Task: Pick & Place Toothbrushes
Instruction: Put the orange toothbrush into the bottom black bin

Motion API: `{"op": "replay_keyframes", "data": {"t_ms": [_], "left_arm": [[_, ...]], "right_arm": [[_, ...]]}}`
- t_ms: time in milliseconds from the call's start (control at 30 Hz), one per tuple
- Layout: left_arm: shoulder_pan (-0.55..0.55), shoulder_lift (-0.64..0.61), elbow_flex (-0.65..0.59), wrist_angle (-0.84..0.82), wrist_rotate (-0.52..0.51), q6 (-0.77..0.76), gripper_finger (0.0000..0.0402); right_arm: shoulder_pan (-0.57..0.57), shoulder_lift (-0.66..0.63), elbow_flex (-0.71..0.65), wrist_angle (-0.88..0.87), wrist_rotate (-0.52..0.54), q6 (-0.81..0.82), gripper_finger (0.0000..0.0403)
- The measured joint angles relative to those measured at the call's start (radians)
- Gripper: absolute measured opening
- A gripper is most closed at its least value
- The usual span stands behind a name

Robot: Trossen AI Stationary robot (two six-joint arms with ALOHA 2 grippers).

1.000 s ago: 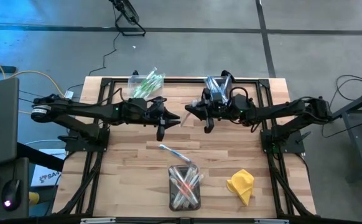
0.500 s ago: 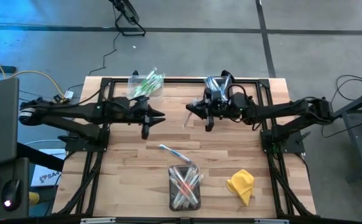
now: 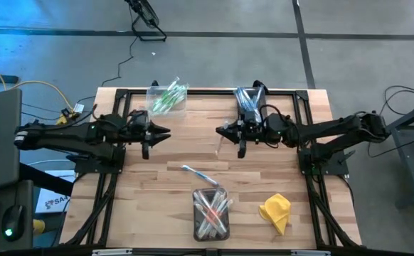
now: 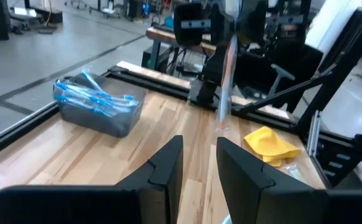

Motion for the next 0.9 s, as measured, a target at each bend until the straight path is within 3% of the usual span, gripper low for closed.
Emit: {"op": "replay_keyframes", "data": {"t_ms": [367,700,900], "left_arm": [[0.000,-0.078,-0.051,-0.016,0.000,0.000,0.0095],[0.000,-0.078,-0.051,-0.112,0.001,-0.030,0.0095],[0.000,-0.078,-0.051,-0.190,0.001,-0.073,0.0095]], "right_arm": [[0.062,0.000,0.000,-0.057,0.031,0.037,0.0004],[0.265,0.000,0.000,-0.060,0.468,0.170,0.0004],[0.417,0.016,0.000,-0.064,0.678,0.270,0.0004]]}}
